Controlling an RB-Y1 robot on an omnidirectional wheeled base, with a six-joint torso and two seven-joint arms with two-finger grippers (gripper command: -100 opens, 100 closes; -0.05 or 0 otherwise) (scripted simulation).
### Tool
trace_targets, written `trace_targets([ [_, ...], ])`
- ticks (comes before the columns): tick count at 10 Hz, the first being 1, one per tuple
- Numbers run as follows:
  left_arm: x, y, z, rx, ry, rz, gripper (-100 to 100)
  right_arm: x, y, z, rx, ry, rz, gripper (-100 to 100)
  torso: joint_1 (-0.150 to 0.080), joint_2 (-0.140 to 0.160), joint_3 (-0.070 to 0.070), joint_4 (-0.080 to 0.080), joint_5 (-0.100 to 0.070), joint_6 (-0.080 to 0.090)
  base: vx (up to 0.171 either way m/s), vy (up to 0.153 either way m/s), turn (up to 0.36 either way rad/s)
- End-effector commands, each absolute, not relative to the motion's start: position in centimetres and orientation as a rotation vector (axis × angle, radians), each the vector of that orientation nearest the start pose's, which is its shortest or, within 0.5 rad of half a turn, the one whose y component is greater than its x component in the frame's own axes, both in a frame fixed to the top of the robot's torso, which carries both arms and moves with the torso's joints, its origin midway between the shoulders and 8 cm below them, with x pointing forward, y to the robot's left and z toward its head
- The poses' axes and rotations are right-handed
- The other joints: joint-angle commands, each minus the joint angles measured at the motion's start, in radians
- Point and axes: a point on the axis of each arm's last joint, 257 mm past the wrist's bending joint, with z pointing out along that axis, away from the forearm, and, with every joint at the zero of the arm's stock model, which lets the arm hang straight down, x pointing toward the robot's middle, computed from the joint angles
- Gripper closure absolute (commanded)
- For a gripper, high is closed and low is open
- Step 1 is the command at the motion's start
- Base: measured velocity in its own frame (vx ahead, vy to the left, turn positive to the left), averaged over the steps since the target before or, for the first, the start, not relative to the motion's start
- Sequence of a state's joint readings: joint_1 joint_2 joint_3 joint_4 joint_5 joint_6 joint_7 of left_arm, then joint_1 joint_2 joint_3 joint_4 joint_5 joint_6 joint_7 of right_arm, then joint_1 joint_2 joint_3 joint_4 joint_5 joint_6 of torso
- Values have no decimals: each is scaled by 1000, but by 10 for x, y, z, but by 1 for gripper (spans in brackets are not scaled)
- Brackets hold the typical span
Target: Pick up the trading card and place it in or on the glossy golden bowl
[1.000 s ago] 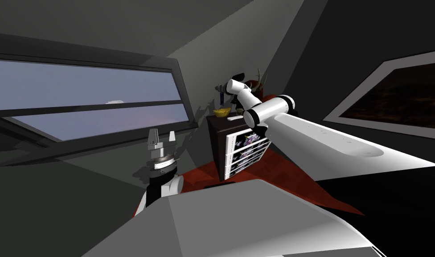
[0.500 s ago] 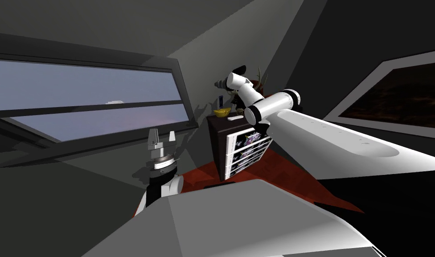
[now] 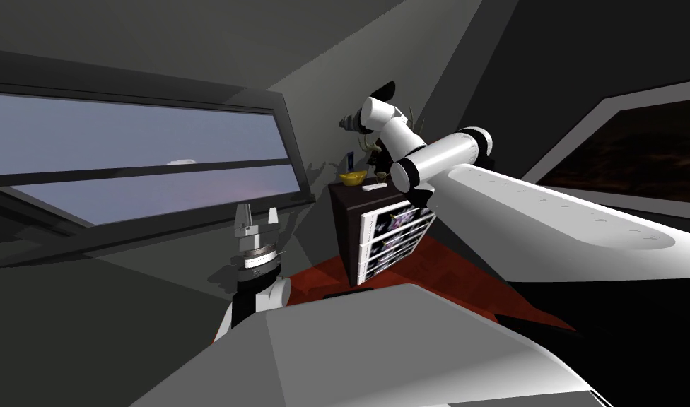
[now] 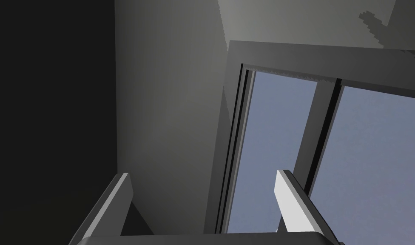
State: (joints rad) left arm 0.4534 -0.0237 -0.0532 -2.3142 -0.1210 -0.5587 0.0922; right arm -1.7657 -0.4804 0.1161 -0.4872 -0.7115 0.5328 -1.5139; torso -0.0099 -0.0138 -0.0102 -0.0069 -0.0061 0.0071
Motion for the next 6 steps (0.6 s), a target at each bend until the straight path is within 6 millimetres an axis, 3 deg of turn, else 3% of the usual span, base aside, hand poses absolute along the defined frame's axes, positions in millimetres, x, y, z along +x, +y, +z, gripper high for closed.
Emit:
trace_targets([
  [1, 332, 240, 64, -527, 551, -1411, 0, 726, -125, 338, -1910, -203, -2154, 0, 0, 0, 0, 0, 0, 0, 0, 0, 0],
  [6, 332, 240, 64, -527, 551, -1411, 0, 726, -125, 338, -1910, -203, -2154, 0, -1, 0, 0, 0, 0, 0, 0, 0, 0],
])
